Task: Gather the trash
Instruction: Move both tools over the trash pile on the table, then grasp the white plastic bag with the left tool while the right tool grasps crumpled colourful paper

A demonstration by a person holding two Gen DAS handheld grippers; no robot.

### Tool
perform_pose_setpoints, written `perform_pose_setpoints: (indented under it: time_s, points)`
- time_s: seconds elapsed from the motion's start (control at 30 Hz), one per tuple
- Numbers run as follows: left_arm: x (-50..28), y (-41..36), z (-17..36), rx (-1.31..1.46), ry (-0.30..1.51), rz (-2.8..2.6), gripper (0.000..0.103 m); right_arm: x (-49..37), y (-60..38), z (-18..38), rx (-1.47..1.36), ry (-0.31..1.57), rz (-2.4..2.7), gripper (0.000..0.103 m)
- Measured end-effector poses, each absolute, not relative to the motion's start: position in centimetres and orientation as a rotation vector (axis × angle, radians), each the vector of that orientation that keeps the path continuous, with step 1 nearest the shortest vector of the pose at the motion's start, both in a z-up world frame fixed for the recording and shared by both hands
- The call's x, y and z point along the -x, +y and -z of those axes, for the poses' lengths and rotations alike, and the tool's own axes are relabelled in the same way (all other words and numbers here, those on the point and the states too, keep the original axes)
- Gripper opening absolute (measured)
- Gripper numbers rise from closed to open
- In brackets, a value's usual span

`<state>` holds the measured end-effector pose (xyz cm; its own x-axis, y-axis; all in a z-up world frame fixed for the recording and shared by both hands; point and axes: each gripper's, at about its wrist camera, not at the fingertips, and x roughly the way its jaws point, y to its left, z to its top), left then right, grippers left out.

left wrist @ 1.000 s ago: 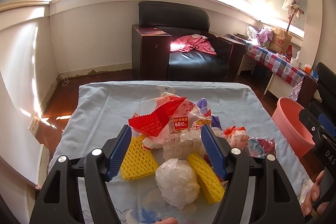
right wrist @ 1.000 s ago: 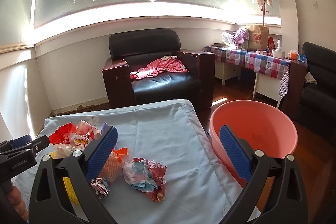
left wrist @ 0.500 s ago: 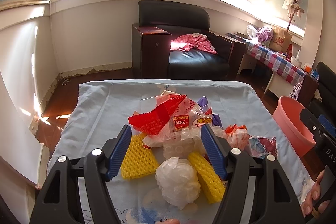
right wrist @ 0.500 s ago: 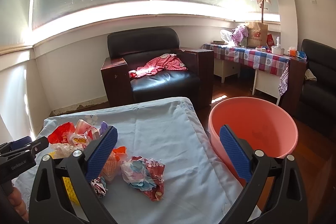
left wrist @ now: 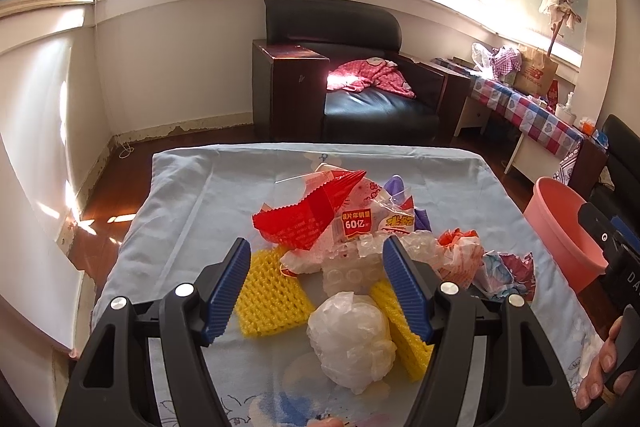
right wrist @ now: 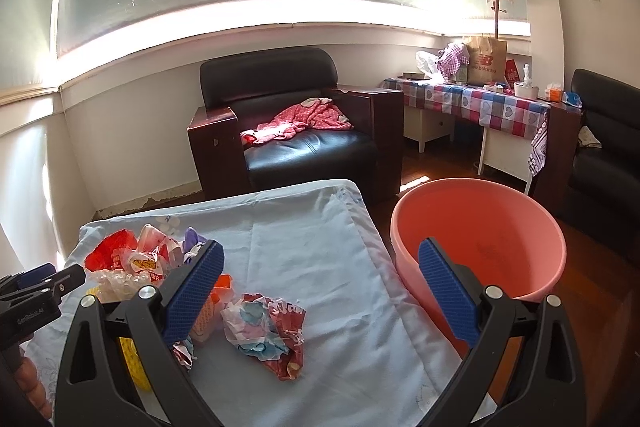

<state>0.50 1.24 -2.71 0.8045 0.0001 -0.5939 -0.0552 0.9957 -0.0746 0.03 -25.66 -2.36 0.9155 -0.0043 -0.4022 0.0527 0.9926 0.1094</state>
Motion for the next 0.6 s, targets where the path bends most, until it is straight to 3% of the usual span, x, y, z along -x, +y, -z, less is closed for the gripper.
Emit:
perform_pose_setpoints:
  time_s: [0.37, 0.6]
  points:
    - [-0.4, 2.5, 3.0, 0.126, 0.676, 0.008, 0.062, -0.4, -26.1, 2.9, -0.128, 0.437, 0.021, 0.098]
    - [-0.1, 1.8, 2.8, 0.112, 0.663, 0.081, 0.051, -0.8, -26.1, 3.2, -0.13, 0.469, -0.021, 0.098]
